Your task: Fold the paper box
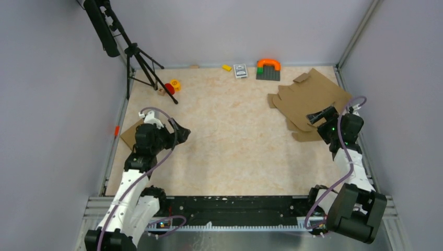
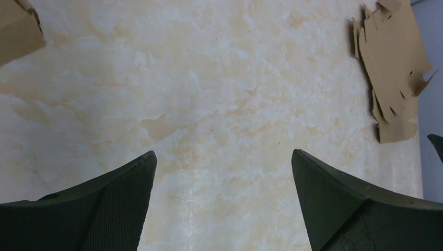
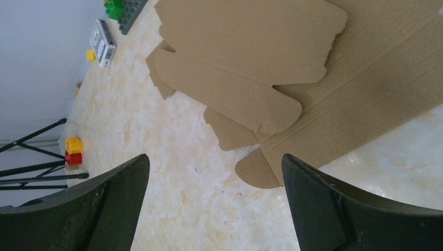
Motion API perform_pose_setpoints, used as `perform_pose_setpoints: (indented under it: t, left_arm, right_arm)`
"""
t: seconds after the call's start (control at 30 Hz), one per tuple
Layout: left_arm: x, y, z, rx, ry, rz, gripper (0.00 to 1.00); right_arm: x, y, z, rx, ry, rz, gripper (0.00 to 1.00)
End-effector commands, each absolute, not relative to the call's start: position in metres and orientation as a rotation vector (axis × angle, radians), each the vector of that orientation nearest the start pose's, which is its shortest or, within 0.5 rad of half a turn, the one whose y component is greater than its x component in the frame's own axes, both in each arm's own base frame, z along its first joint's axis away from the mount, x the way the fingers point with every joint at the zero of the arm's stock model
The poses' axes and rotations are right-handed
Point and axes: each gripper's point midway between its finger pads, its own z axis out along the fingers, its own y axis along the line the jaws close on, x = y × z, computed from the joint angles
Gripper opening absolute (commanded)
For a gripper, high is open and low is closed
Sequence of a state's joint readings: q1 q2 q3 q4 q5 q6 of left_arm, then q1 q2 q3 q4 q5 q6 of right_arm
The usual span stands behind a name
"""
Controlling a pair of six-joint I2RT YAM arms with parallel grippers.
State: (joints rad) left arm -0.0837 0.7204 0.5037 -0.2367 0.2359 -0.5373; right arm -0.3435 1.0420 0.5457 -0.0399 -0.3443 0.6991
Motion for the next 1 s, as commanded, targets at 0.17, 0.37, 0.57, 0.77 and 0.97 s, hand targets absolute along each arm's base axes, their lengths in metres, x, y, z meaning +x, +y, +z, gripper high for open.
perform_pose_setpoints:
  t: [0.17, 0.37, 0.57, 0.77, 0.97]
  left_arm:
    - [0.269, -0.108, 0.128, -0.334, 2.151, -0.787, 0.99]
    - [0.268, -0.111, 0.125, -0.301, 2.128, -0.809, 0.99]
    - [0.270, -0.112, 0.128, -0.264, 2.111, -0.810, 0.99]
    - [0.270, -0.114, 0.132, -0.259, 2.096, -0.823, 0.99]
    - [0.270, -0.114, 0.133, -0.260, 2.087, -0.825, 0.99]
  right_arm:
    - [0.331, -0.032, 0.101, 0.978, 1.845, 0.613, 0.93]
    - [0.339, -0.032, 0.079, 1.010, 1.864, 0.632, 0.90]
    - [0.349, -0.031, 0.061, 1.056, 1.863, 0.682, 0.88]
    - [0.362, -0.024, 0.061, 1.058, 1.805, 0.798, 0.76]
    - [0.371, -0.025, 0.073, 1.034, 1.736, 0.834, 0.69]
